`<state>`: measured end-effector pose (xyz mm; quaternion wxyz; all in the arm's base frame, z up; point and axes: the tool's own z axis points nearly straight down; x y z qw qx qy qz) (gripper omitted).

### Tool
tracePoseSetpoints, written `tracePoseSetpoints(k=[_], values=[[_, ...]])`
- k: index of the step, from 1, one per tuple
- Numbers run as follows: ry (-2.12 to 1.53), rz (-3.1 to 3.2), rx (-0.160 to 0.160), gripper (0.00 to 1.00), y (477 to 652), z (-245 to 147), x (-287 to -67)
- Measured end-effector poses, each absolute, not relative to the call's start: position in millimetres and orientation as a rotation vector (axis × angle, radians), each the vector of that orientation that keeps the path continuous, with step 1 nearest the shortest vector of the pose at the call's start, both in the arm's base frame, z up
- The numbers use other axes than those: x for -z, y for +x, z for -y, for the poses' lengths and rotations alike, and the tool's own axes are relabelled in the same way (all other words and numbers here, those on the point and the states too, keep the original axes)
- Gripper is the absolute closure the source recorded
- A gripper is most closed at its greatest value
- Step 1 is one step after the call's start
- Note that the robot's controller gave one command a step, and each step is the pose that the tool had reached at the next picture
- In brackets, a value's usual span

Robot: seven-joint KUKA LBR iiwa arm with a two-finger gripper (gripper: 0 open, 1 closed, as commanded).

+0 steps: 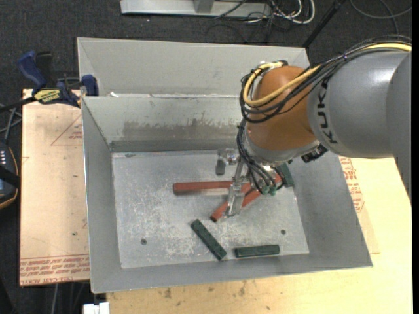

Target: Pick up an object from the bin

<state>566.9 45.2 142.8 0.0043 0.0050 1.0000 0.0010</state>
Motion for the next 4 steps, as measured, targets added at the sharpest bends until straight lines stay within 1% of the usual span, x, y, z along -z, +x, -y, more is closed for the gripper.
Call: tracePoseSetpoints(k=[1,2,3,4], values=[[0.093,-3.138,-0.004,1.00,616.0,-13.1,-73.3],[0.093,-3.138,-0.004,1.00,616.0,-13.1,-73.3],[0.057,-3.144,-0.001,1.00,604.7,-23.3,-131.4],[0.073,-3.142,-0.005,1.00,591.3,18.7,-186.6]])
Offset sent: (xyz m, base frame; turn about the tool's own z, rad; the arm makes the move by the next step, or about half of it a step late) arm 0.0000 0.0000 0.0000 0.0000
